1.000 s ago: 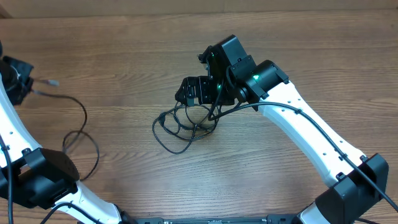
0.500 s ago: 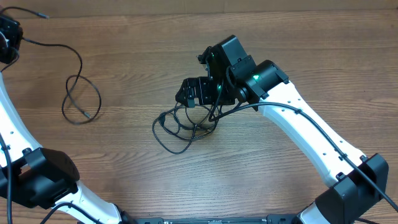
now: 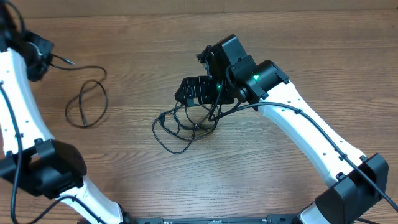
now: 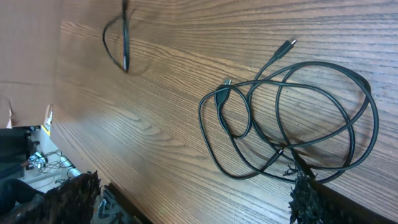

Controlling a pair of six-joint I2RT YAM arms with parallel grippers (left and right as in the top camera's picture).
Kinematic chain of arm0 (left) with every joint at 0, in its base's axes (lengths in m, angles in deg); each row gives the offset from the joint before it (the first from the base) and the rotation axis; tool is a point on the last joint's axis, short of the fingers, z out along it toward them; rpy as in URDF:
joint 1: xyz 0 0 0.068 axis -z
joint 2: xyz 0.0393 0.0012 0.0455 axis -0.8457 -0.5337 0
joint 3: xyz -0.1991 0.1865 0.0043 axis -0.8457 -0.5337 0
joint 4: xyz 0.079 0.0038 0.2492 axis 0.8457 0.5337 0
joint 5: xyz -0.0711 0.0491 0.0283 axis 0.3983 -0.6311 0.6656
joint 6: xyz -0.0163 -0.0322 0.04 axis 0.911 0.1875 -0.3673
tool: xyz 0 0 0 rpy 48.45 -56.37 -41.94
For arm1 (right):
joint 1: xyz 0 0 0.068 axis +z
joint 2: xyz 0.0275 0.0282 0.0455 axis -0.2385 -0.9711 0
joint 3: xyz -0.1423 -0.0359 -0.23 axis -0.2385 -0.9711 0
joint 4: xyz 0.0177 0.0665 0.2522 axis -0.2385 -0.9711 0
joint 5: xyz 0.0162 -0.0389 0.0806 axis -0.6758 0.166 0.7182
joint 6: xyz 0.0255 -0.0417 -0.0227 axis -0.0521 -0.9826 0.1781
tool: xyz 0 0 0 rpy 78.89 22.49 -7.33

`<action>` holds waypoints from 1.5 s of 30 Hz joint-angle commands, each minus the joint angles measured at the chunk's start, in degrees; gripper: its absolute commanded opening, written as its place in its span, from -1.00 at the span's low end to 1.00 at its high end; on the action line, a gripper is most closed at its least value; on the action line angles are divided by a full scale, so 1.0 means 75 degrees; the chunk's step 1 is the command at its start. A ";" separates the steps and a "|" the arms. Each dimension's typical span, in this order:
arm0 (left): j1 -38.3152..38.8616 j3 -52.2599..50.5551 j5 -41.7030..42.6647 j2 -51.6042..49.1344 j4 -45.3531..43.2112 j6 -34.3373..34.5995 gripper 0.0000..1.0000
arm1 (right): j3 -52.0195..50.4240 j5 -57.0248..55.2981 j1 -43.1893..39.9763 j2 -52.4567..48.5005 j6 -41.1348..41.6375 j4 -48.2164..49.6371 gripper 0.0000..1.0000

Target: Untangle cables

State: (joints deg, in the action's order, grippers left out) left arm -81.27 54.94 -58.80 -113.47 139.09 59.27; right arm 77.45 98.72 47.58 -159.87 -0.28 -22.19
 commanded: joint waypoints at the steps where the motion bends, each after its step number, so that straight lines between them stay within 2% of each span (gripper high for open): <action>1: 0.0090 -0.0032 -0.0326 -0.0455 0.0321 -0.0149 -0.92 | 0.0221 -0.0050 -0.0012 -0.0070 -0.0085 0.0032 0.99; 7: 0.0023 -0.0032 -0.0603 -0.1148 0.1040 0.0647 -0.90 | 0.0221 -0.0052 -0.0012 -0.0070 -0.0085 -0.0073 1.00; 17: -0.0047 -0.0029 -0.0309 -0.1705 0.0860 0.0586 -0.92 | 0.0221 -0.0055 -0.0012 -0.0070 -0.0087 -0.0073 1.00; 23: -0.0047 0.0373 0.1276 -0.1673 -0.0306 -0.1005 -0.92 | 0.0221 -0.0055 -0.0012 -0.0073 -0.0087 -0.0085 1.00; 27: 0.0020 0.1017 0.3150 -0.1673 -0.1253 -0.2189 -0.92 | 0.0221 -0.0055 -0.0012 -0.0076 -0.0087 -0.0085 1.00; 29: 0.0093 0.1390 0.3923 -0.1673 -0.1693 -0.2471 -0.92 | 0.0221 -0.0055 -0.0012 -0.0082 -0.0087 -0.0073 1.00; 31: 0.0189 0.1853 0.4132 -0.1673 -0.1918 -0.2480 -0.92 | 0.0221 -0.0058 -0.0012 -0.0087 -0.0087 -0.0073 1.00; 40: 0.0860 0.3759 0.4042 -0.1673 -0.2186 -0.2970 -0.92 | 0.0221 -0.0055 -0.0012 -0.0096 -0.0087 -0.0087 1.00; 43: 0.0959 0.3800 0.3010 -0.1676 -0.1851 -0.2955 -0.92 | 0.0221 -0.0052 -0.0012 -0.0096 -0.0087 -0.0111 1.00; 45: 0.0991 0.3756 0.1886 -0.1693 -0.1422 -0.2955 -0.91 | 0.0221 -0.0055 -0.0012 -0.0096 -0.0102 -0.0169 1.00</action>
State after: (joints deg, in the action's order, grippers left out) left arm -73.51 82.83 -33.95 -126.08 126.19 38.77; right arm 77.45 98.70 47.58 -159.91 -0.30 -23.34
